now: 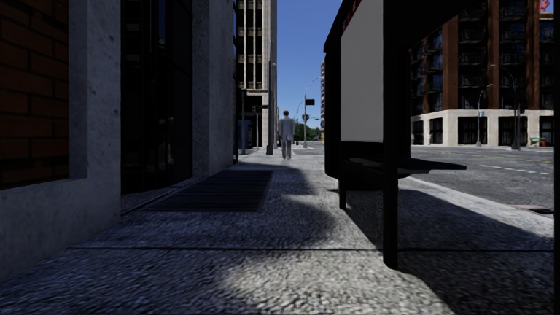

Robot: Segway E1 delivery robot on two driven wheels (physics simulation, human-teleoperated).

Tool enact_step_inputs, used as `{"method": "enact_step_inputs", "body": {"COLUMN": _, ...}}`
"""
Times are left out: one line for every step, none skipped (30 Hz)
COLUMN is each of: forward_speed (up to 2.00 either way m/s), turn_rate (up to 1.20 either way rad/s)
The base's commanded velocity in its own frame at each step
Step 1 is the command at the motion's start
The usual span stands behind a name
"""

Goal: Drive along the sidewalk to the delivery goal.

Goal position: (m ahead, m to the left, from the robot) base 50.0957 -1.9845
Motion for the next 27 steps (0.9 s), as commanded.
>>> {"method": "enact_step_inputs", "body": {"forward_speed": 2.0, "turn_rate": 0.0}}
{"method": "enact_step_inputs", "body": {"forward_speed": 2.0, "turn_rate": 0.0}}
{"method": "enact_step_inputs", "body": {"forward_speed": 2.0, "turn_rate": 0.0}}
{"method": "enact_step_inputs", "body": {"forward_speed": 2.0, "turn_rate": 0.0}}
{"method": "enact_step_inputs", "body": {"forward_speed": 2.0, "turn_rate": 0.0}}
{"method": "enact_step_inputs", "body": {"forward_speed": 2.0, "turn_rate": 0.0}}
{"method": "enact_step_inputs", "body": {"forward_speed": 2.0, "turn_rate": 0.0}}
{"method": "enact_step_inputs", "body": {"forward_speed": 2.0, "turn_rate": 0.0}}
{"method": "enact_step_inputs", "body": {"forward_speed": 2.0, "turn_rate": 0.0}}
{"method": "enact_step_inputs", "body": {"forward_speed": 2.0, "turn_rate": 0.0}}
{"method": "enact_step_inputs", "body": {"forward_speed": 2.0, "turn_rate": 0.0}}
{"method": "enact_step_inputs", "body": {"forward_speed": 2.0, "turn_rate": 0.0}}
{"method": "enact_step_inputs", "body": {"forward_speed": 2.0, "turn_rate": 0.0}}
{"method": "enact_step_inputs", "body": {"forward_speed": 2.0, "turn_rate": 0.0}}
{"method": "enact_step_inputs", "body": {"forward_speed": 2.0, "turn_rate": 0.0}}
{"method": "enact_step_inputs", "body": {"forward_speed": 2.0, "turn_rate": 0.0}}
{"method": "enact_step_inputs", "body": {"forward_speed": 2.0, "turn_rate": 0.0}}
{"method": "enact_step_inputs", "body": {"forward_speed": 2.0, "turn_rate": 0.0}}
{"method": "enact_step_inputs", "body": {"forward_speed": 2.0, "turn_rate": 0.0}}
{"method": "enact_step_inputs", "body": {"forward_speed": 2.0, "turn_rate": 0.0}}
{"method": "enact_step_inputs", "body": {"forward_speed": 2.0, "turn_rate": 0.0}}
{"method": "enact_step_inputs", "body": {"forward_speed": 2.0, "turn_rate": 0.0}}
{"method": "enact_step_inputs", "body": {"forward_speed": 2.0, "turn_rate": 0.0}}
{"method": "enact_step_inputs", "body": {"forward_speed": 2.0, "turn_rate": 0.0}}
{"method": "enact_step_inputs", "body": {"forward_speed": 2.0, "turn_rate": 0.0}}
{"method": "enact_step_inputs", "body": {"forward_speed": 2.0, "turn_rate": 0.0}}
{"method": "enact_step_inputs", "body": {"forward_speed": 2.0, "turn_rate": 0.0}}
